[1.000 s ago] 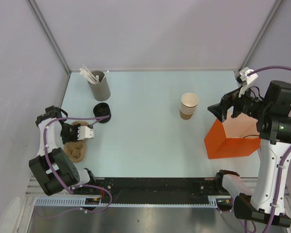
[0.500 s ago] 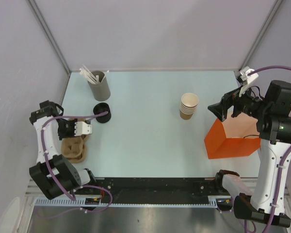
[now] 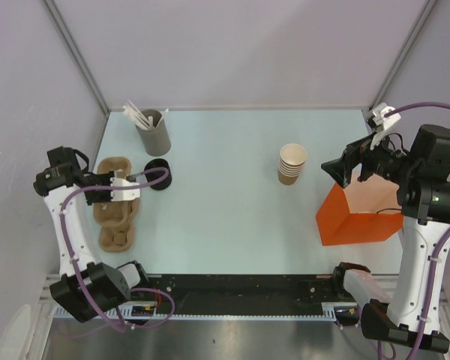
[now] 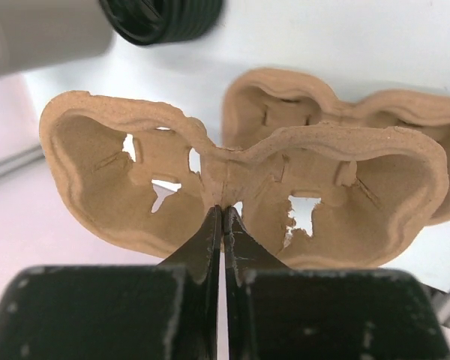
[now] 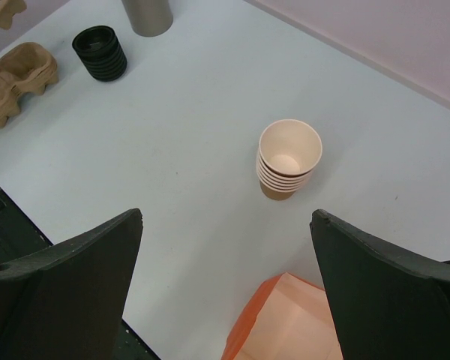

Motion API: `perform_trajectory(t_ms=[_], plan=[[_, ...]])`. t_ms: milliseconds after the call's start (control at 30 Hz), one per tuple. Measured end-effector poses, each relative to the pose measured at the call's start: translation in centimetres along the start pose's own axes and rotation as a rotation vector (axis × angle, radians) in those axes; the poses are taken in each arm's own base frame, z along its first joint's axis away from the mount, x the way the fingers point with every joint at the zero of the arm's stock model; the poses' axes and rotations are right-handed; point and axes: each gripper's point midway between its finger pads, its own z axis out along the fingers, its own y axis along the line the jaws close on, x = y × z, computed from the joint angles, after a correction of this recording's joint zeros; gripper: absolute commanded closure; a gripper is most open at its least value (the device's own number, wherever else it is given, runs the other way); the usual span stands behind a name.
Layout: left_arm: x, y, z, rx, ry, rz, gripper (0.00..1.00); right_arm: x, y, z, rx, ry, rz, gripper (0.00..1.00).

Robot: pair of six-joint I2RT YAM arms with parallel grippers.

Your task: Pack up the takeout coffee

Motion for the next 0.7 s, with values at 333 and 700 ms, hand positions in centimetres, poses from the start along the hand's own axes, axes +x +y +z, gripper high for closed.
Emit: perform_trajectory(t_ms=[333,700], plan=[[-9.1,0.1,-0.7,-0.055,-0.168,0.276,0.97,-0.1,0.6,0.6,-0.034,0.002,0.004,0.00],[-18.3,-1.7,3.2,0.074,-0.402,0.332,0.97,0.2,1.5,1.4,-0.063,0.029,-0.017,0.00]])
